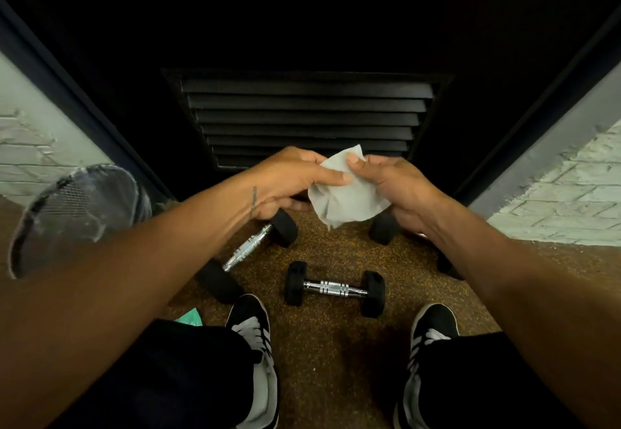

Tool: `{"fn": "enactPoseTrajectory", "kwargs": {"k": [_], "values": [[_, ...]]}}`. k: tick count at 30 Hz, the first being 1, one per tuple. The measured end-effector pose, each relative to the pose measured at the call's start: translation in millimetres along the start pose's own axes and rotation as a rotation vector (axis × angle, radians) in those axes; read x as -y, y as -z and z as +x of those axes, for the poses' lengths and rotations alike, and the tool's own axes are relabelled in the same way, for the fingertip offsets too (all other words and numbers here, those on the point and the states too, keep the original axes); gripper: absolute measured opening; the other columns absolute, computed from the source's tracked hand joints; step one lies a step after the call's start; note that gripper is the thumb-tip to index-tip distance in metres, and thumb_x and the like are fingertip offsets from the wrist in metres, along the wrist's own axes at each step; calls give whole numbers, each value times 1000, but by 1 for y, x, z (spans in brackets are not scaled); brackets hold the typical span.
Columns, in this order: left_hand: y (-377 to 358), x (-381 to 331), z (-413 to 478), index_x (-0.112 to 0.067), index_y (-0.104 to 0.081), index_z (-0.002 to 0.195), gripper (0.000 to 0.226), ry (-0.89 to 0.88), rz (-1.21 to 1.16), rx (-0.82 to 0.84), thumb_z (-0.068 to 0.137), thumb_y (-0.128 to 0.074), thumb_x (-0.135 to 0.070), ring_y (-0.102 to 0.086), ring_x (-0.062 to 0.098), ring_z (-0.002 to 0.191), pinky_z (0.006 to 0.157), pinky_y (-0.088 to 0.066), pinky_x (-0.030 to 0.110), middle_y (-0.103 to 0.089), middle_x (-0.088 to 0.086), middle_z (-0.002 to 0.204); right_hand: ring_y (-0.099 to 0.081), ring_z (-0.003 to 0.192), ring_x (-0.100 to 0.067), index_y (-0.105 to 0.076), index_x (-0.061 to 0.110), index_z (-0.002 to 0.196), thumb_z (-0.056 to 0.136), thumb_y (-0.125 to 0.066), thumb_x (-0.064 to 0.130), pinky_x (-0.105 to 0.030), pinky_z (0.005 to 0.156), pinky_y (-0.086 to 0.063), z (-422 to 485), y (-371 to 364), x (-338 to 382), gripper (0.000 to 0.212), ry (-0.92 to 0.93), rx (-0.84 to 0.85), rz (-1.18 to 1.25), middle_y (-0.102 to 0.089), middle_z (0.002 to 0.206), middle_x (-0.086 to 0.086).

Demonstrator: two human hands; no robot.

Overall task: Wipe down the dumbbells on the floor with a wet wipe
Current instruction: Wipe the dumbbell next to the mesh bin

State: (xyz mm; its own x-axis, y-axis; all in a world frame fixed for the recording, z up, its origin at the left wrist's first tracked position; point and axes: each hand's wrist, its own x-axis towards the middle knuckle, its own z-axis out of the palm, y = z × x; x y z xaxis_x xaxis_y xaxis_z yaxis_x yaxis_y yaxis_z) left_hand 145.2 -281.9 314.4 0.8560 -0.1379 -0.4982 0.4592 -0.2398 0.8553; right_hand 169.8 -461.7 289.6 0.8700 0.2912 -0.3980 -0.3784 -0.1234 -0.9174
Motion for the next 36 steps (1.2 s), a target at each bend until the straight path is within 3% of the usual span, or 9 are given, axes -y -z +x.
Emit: {"fn": "enactPoseTrajectory", "kwargs": {"k": [6, 13, 17, 20, 23, 28, 31, 33, 36], "values": [[40, 2, 9, -18, -73, 104, 25, 68, 137, -55, 81, -80, -11, -74, 13, 97, 79, -59, 29, -78, 0, 100, -73, 88, -25, -69, 12, 97, 94, -58, 40, -38, 73, -59, 25, -22, -4, 30, 106, -65, -69, -76, 93, -7], [60, 25, 23, -15, -66, 109, 20, 110, 43, -65, 90, -65, -9, -73, 20, 98, 79, -60, 40, -75, 7, 106, -69, 93, -24, -62, 19, 105, 94, -54, 48, -50, 83, -58, 58, -53, -31, 33, 152, -161, -256, -71, 102, -4], [68, 53, 36, -12, -62, 110, 19, 146, -129, -47, 93, -58, -4, -75, 25, 95, 79, -62, 42, -75, 12, 104, -55, 113, -13, -42, 21, 137, 89, -51, 62, -33, 90, -51, 56, -69, -53, 64, 530, -301, -718, -52, 128, 0], [76, 72, 43, -13, -65, 107, 21, 168, -169, -81, 90, -55, -5, -76, 23, 90, 74, -62, 37, -77, 11, 101, -41, 132, -18, -30, 18, 149, 77, -56, 75, -40, 105, -41, 53, -89, -73, 95, 769, -81, -1009, -39, 147, -4], [85, 89, 44, -7, -66, 110, 29, 209, -224, -99, 88, -48, -5, -76, 23, 90, 75, -60, 36, -77, 10, 101, -39, 133, -12, -17, 19, 153, 70, -72, 66, -34, 105, -42, 64, -119, -104, 110, 622, 54, -966, -36, 151, -2], [104, 130, 47, -14, -69, 111, 28, 263, -178, -125, 90, -57, -26, -70, 20, 102, 98, -46, 45, -78, 0, 100, -55, 95, 6, -40, 27, 144, 93, -61, 31, 1, 74, -37, 89, -151, -137, 55, 530, -50, -766, -61, 123, 9], [124, 156, 47, -25, -69, 113, 35, 283, -38, -69, 92, -56, -50, -66, 15, 106, 94, -43, 42, -78, -7, 99, -70, 92, -10, -61, 20, 126, 97, -55, 27, -32, 85, -58, 99, -160, -151, 30, 165, -33, -188, -72, 107, 3], [136, 177, 47, -25, -67, 117, 37, 249, 103, -89, 95, -55, -52, -68, 14, 103, 93, -49, 40, -76, -4, 105, -71, 98, -25, -64, 15, 115, 95, -56, 24, -50, 91, -55, 105, -161, -162, 23, -171, -57, 251, -75, 106, -6], [143, 213, 49, -19, -63, 123, 40, 215, 401, -138, 100, -51, -49, -62, 16, 101, 83, -49, 30, -66, -3, 114, -67, 109, -33, -61, 15, 121, 93, -59, 29, -50, 96, -51, 113, -158, -180, 32, -446, -28, 457, -72, 113, -10]]}}
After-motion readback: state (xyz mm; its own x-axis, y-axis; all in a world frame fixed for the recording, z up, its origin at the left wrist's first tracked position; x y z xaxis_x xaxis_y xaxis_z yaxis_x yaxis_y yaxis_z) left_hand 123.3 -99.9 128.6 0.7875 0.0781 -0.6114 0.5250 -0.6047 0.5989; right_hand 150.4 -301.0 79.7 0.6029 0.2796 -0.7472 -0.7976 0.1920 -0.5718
